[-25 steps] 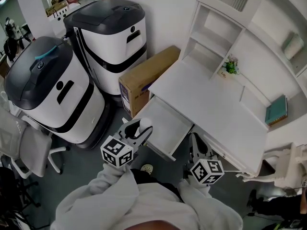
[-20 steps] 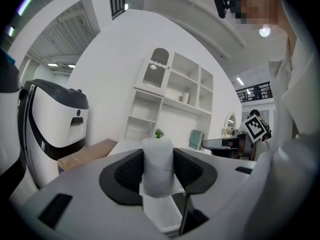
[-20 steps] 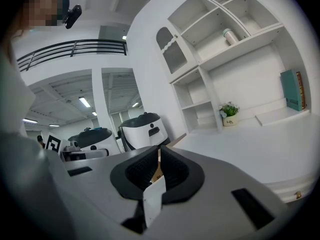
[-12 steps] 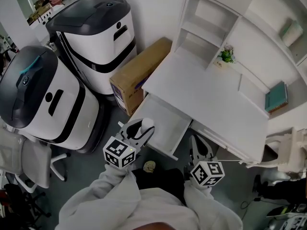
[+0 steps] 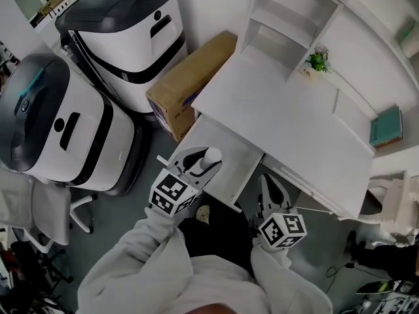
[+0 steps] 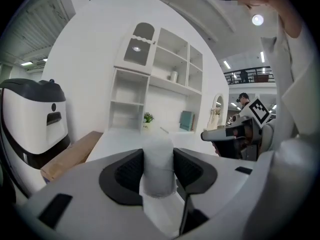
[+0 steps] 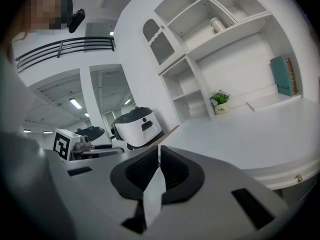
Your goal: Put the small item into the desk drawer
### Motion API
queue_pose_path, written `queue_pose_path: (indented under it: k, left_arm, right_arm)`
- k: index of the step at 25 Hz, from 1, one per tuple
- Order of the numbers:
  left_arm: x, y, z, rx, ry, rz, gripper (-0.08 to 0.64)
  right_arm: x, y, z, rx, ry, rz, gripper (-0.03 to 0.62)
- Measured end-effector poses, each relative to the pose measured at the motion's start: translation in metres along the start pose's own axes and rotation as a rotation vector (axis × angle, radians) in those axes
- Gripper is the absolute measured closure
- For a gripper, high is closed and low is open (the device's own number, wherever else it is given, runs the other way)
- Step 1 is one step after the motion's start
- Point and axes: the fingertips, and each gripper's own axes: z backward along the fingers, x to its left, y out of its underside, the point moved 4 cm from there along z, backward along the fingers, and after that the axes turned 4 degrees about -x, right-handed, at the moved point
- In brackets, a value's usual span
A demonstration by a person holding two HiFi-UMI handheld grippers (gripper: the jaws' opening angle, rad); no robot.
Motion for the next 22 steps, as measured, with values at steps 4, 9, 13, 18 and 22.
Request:
queue_pose_path:
  k: [4,9,13,18,22]
  left_arm:
    - [0.009,0.011,-0.030,0.083,0.028,-0.041,0.373]
    - [0.021,0.030,-0.072,0.206,0.054,-0.149,0.371]
    - [0.022,0.046,-0.097,0.288,0.069,-0.218,0.371]
    - [0.025,0.082,-0.125,0.422,0.123,-0.222,0.371]
    - [0.029,0.108,-0.145,0.499,0.153,-0.258,0.371]
  right_arm:
    - [-0.015,-0.005,-0.014,0.023,-0.015,-0.009,0.554]
    - [-0.033,-0.008,-0.031,0.065,-0.037,-0.013,0.554]
    - [-0.048,-0.010,-0.043,0.099,-0.046,-0.017,0.554]
    - [-0.061,-0.012,-0.058,0.130,-0.066,-0.007,0.554]
    - [-0.063,-0.009,-0.068,0.157,-0.084,-0.002,0.554]
